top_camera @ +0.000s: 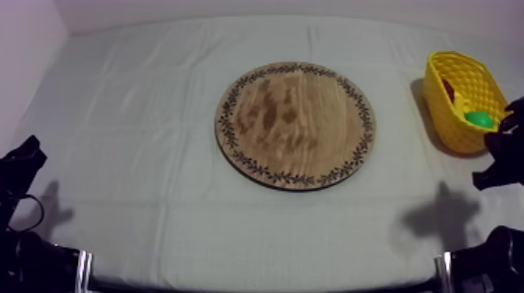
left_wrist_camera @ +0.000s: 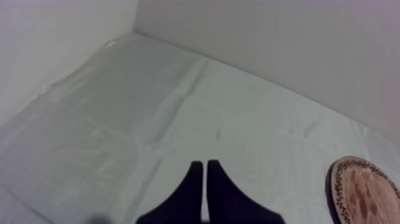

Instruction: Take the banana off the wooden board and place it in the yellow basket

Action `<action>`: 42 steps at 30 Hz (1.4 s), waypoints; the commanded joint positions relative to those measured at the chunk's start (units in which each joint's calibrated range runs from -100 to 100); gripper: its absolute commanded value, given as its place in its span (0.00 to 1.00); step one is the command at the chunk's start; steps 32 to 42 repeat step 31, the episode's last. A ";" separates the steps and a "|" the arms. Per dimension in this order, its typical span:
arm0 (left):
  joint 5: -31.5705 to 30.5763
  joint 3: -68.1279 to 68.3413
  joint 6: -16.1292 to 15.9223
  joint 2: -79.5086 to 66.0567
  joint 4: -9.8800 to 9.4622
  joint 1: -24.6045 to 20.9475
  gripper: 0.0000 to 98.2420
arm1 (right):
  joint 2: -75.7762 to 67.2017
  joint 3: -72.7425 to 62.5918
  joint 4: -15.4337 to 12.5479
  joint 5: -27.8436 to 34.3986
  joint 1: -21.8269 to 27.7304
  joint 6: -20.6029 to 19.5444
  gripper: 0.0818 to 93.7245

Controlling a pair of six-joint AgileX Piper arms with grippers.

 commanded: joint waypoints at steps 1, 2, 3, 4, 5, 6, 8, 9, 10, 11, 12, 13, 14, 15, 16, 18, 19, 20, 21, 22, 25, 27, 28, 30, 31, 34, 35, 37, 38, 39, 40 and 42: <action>-0.01 0.03 0.00 0.02 -0.01 -0.02 0.00 | -4.91 2.19 0.84 -0.88 -0.37 -2.24 0.00; -0.01 0.03 0.01 0.02 -0.01 -0.02 0.00 | -6.12 3.02 1.33 -1.57 -0.62 -3.93 0.00; -0.01 0.03 0.01 0.02 -0.01 -0.02 0.00 | -7.27 3.73 1.83 -2.22 -0.88 -5.81 0.00; -0.01 0.03 0.00 0.02 -0.01 -0.02 0.00 | -8.41 4.29 2.29 -2.72 -1.16 -7.54 0.00; -0.01 0.03 0.00 0.02 -0.01 -0.02 0.00 | -9.61 4.69 2.77 -2.98 -1.47 -9.13 0.00; -0.01 0.03 0.02 0.02 -0.01 -0.02 0.00 | -10.88 4.96 3.19 -3.01 -1.80 -10.41 0.00; -0.01 0.03 0.02 0.02 -0.01 -0.02 0.00 | -13.56 5.29 4.06 -2.60 -2.63 -12.09 0.00; -0.01 0.03 0.01 0.02 -0.01 -0.02 0.00 | -14.75 5.49 4.64 -2.21 -3.17 -12.85 0.00; -0.01 0.03 0.01 0.02 -0.01 -0.02 0.00 | -15.58 5.66 5.23 -1.92 -3.70 -13.47 0.00; -0.01 0.03 0.02 0.02 -0.01 -0.02 0.00 | -16.16 5.88 5.99 -1.74 -4.17 -14.10 0.00; -0.01 0.03 0.03 0.02 -0.01 -0.02 0.00 | -16.56 6.10 6.82 -1.64 -4.56 -14.67 0.00; -0.01 0.03 0.03 0.02 -0.01 -0.02 0.00 | -16.85 6.35 7.64 -1.64 -4.88 -15.17 0.00; -0.01 0.03 0.02 0.02 -0.01 -0.02 0.00 | -17.05 6.59 8.30 -1.74 -5.11 -15.62 0.00; -0.01 0.03 0.01 0.02 -0.01 -0.02 0.00 | -17.18 6.90 8.94 -2.09 -5.29 -16.16 0.00; -0.01 0.03 0.02 0.02 -0.01 -0.02 0.00 | -17.28 7.38 9.67 -2.95 -5.51 -16.87 0.00; -0.01 0.03 0.02 0.02 -0.01 -0.02 0.00 | -17.40 8.55 10.83 -5.41 -6.09 -17.33 0.00; -0.01 0.03 0.01 0.02 -0.01 -0.02 0.00 | -17.43 9.30 11.61 -7.23 -6.37 -17.31 0.00; -0.01 0.03 0.01 0.02 -0.01 -0.02 0.00 | -17.46 9.89 12.41 -9.09 -6.63 -17.06 0.00; -0.01 0.03 0.02 0.02 -0.01 -0.02 0.00 | -17.47 10.34 13.01 -10.22 -6.82 -16.43 0.00; -0.01 0.03 0.01 0.02 -0.01 -0.02 0.00 | -17.48 10.66 13.42 -10.98 -6.99 -15.67 0.00; -0.01 0.03 0.03 0.02 -0.01 -0.02 0.00 | -17.50 11.14 14.08 -12.10 -7.72 -14.12 0.00; -0.01 0.03 0.04 0.02 -0.01 -0.02 0.00 | -17.51 11.27 14.26 -12.40 -8.06 -14.31 0.00; -0.01 0.03 0.04 0.02 -0.01 -0.02 0.00 | -17.51 11.30 14.32 -12.49 -8.16 -14.58 0.00; -0.01 0.03 0.04 0.02 -0.01 -0.02 0.00 | -17.51 11.35 14.38 -12.59 -8.26 -15.18 0.00; -0.01 0.03 0.04 0.02 -0.01 -0.02 0.00 | -17.51 11.36 14.40 -12.62 -8.27 -15.44 0.00; -0.01 0.03 0.04 0.02 -0.01 -0.02 0.00 | -17.51 11.36 14.40 -12.62 -8.27 -15.44 0.00; -0.01 0.03 0.04 0.02 -0.01 -0.02 0.00 | -17.51 11.36 14.40 -12.62 -8.27 -15.44 0.00; -0.01 0.03 0.04 0.02 -0.01 -0.02 0.00 | -17.51 11.36 14.40 -12.62 -8.27 -15.44 0.00; -0.01 0.03 0.04 0.02 -0.01 -0.02 0.00 | -17.51 11.36 14.40 -12.62 -8.27 -15.44 0.00; -0.01 0.03 0.04 0.02 -0.01 -0.02 0.00 | -17.51 11.36 14.40 -12.62 -8.27 -15.44 0.00; -0.01 0.03 0.04 0.02 -0.01 -0.02 0.00 | -17.51 11.36 14.40 -12.62 -8.27 -15.44 0.00; -0.01 0.03 0.04 0.02 -0.01 -0.02 0.00 | -17.51 11.36 14.40 -12.62 -8.27 -15.44 0.00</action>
